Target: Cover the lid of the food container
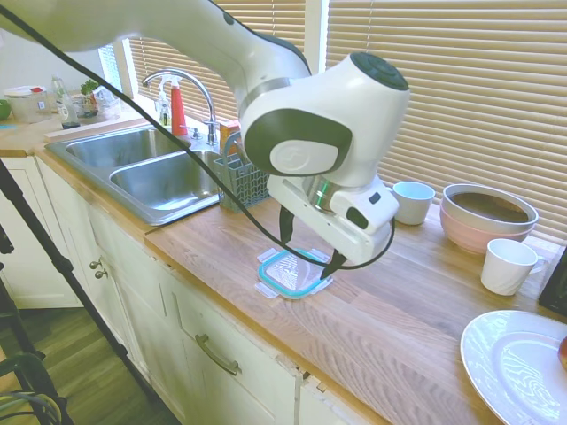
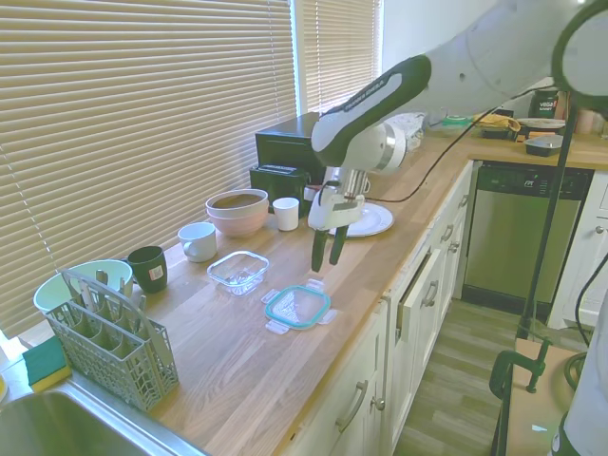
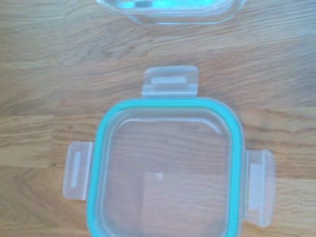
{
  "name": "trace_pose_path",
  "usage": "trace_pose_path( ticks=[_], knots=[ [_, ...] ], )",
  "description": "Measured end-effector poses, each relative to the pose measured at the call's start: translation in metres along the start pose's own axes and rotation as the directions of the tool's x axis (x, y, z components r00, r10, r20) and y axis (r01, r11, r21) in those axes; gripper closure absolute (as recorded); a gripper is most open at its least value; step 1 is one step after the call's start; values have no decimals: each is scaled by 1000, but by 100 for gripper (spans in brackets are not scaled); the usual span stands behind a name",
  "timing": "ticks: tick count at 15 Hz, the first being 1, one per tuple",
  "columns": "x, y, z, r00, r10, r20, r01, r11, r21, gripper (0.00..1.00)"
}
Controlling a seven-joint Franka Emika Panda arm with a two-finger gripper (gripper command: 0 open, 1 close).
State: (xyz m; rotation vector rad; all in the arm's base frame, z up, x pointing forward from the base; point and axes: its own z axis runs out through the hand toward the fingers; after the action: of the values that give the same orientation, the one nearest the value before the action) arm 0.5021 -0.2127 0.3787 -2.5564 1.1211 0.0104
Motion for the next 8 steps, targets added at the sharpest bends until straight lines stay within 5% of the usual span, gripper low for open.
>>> trace_pose_path(
  ticks=[8],
  knots=[
    [37,-8,41,999,26,46,-29,998,55,0]
  ],
)
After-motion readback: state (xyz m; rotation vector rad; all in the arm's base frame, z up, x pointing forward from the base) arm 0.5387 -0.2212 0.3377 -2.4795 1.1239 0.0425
